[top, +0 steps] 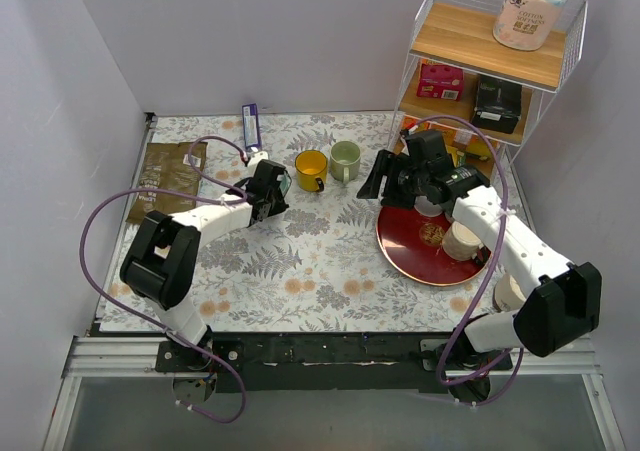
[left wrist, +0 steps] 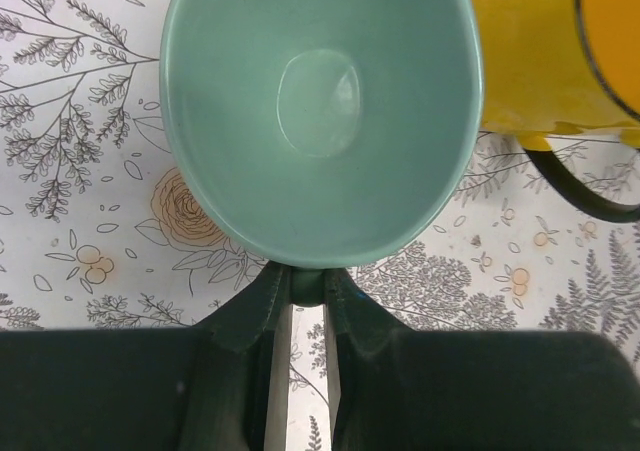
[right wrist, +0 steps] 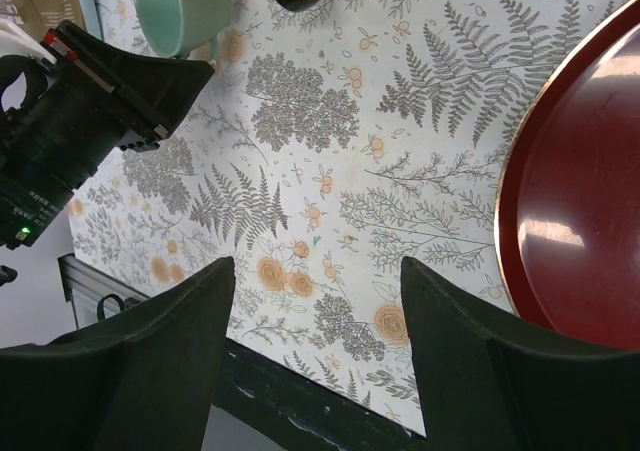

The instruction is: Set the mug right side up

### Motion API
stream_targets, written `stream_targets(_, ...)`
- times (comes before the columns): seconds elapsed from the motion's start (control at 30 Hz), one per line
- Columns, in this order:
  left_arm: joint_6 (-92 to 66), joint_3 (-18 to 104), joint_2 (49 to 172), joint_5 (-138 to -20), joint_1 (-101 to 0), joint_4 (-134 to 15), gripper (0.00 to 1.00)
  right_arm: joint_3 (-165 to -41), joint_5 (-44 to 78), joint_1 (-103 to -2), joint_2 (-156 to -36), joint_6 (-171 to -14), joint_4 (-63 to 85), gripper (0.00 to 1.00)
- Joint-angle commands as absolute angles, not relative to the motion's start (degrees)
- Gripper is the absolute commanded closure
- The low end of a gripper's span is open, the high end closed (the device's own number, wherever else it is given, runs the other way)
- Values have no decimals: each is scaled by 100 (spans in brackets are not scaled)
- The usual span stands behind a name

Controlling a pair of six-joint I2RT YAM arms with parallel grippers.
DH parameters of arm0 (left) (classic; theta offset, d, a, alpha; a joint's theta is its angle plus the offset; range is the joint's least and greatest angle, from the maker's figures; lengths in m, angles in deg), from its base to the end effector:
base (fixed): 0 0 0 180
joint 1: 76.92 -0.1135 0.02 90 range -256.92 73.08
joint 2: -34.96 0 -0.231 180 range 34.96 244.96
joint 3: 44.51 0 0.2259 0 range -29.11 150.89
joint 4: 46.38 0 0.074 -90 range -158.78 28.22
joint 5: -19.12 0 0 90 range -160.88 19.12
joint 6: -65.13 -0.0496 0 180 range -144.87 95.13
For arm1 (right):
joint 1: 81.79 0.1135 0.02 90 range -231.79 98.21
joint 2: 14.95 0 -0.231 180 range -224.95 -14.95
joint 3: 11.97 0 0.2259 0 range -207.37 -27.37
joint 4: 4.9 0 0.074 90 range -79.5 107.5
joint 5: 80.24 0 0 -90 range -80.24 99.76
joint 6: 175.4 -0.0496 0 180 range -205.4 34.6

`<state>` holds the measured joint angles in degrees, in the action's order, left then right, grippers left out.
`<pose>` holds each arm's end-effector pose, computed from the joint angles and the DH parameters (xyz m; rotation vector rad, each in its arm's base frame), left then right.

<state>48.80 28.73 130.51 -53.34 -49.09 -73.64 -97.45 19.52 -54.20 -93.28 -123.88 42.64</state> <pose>0.2988 -0.1408 0.1653 -1.0732 2.1839 -0.4556 0.2540 0.1422 0.2882 0.1330 2.3891 0.7735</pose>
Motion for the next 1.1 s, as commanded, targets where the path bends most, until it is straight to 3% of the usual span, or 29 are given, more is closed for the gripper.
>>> stream_targets(0.0, 4835, 3092, 13208, -5260, -4923, -7031, 100, -9918, 1636, -5464, -9046, -12249, 4398, 26)
stream_targets(0.23, 4721, 3276, 13507, -5356, -4923, -7021, 100, -9927, 1415, -5525, -8957, -12205, 4627, 24)
stream_targets(0.5, 4668, 3522, 13674, -5611, -4924, -7250, 83, -9961, 1205, -5622, -8939, -12161, 4899, 24)
stream_targets(0.73, 4633, 3707, 13508, -5638, -4932, -7347, 50, -10260, 1002, -5823, -9098, -11810, 5399, 22)
stream_targets(1.07, 4624, 3927, 12551, -5734, -4932, -7698, 13, -10393, -78, -6175, -9379, -11440, 5840, 7)
